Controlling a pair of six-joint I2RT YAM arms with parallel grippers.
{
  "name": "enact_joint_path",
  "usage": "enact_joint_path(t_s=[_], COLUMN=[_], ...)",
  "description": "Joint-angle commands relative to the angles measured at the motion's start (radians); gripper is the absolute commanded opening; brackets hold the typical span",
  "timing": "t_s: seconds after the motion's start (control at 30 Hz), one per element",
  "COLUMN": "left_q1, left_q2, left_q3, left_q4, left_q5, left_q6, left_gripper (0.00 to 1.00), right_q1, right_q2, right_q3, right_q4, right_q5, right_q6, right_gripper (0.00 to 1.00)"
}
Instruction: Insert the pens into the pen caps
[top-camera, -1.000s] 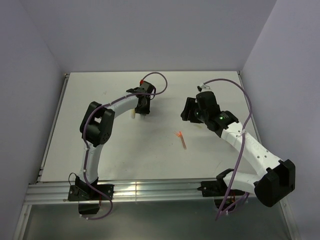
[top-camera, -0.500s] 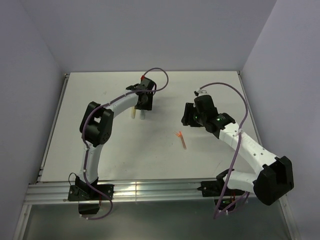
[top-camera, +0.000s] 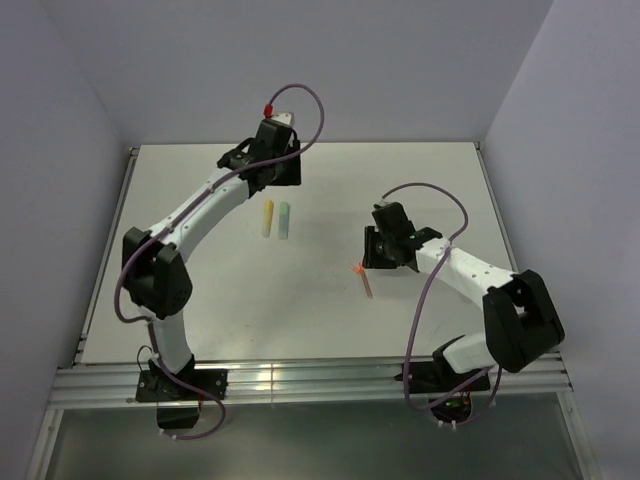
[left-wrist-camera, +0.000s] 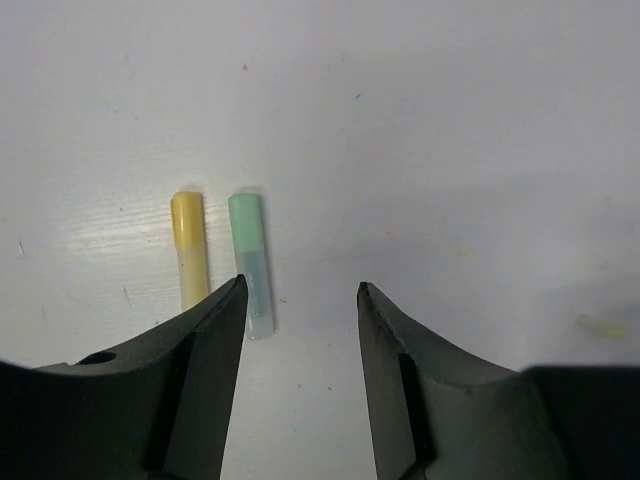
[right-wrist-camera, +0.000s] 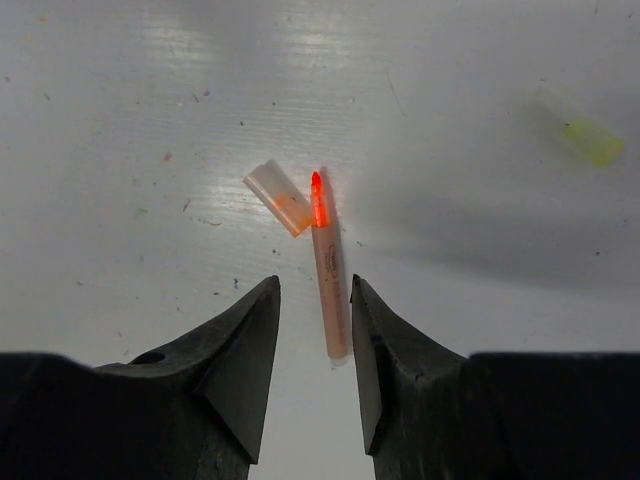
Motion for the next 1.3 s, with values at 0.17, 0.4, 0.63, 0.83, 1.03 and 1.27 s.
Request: enact_joint_path(t_s=[0.17, 0.4, 0.63, 0.83, 1.03, 1.27], left_q1=[0.003, 0.001, 0.001, 0.001, 0.001, 0.003], left_q2=[-0.307, -0.422, -0.473, -0.488, -0.510, -0.585], left_q3=[-0.107, -0.196, -0.263, -0.294, -0.322, -0.423], left_q4=[0.078, 0.101, 0.121, 0.132, 0.136, 0.194], left_q5=[0.122, 0.139, 0.142, 0.156, 0.196, 0.280], left_q6=[-0.035, -0.031, -0.024, -0.025, -0.036, -0.077], left_gripper=[0.55, 0.56, 0.56, 0.55, 0.55, 0.52], right_q1=[0.025, 0.042, 0.056, 0.062, 0.065, 0.065], right_q2=[0.132, 0.175, 0.212, 0.241, 0.270, 0.283], right_q3=[0.013, 0.011, 0.030, 0.042, 0.051, 0.057], right_q4=[0.057, 0.067, 0.054, 0.040, 0.021, -0.005], right_q5=[0.054, 0.069, 0.097, 0.121, 0.143, 0.161], right_q6=[-0.001, 0.009, 0.011, 0.014, 0.017, 0.045], right_gripper=[0.40, 0.39, 0.38, 0.38, 0.30, 0.00])
